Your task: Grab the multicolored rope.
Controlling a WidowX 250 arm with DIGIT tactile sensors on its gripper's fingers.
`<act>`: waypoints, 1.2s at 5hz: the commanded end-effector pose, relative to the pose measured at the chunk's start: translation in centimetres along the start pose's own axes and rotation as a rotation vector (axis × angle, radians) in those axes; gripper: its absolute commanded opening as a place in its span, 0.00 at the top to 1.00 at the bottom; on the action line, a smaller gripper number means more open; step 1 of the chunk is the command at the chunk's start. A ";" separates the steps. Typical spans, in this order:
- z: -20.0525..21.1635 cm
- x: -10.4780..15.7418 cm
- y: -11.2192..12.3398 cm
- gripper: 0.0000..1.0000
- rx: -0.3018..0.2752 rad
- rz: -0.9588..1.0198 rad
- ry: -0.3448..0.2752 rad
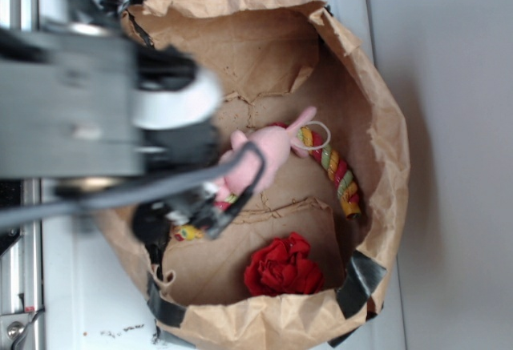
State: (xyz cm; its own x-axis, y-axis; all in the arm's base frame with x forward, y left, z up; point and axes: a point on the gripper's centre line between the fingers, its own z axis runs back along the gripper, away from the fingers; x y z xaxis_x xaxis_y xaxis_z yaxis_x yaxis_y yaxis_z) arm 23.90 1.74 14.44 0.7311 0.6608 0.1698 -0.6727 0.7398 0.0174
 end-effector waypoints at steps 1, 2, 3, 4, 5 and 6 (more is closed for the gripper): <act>-1.1 1.9 -2.0 0.00 -0.024 -0.034 -0.073; -2.1 1.6 -2.5 0.00 -0.018 -0.060 -0.097; -2.8 1.1 -2.5 0.00 -0.075 -0.141 -0.033; -3.0 0.4 -2.6 0.00 -0.087 -0.155 -0.003; -2.7 -0.6 -2.6 0.00 -0.098 -0.158 0.002; -2.8 -1.8 -2.8 0.00 -0.104 -0.170 -0.021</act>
State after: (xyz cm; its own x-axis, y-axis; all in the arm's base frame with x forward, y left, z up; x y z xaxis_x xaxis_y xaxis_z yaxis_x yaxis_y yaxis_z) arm 24.46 -0.97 9.95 0.8312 0.5360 0.1478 -0.5388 0.8421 -0.0235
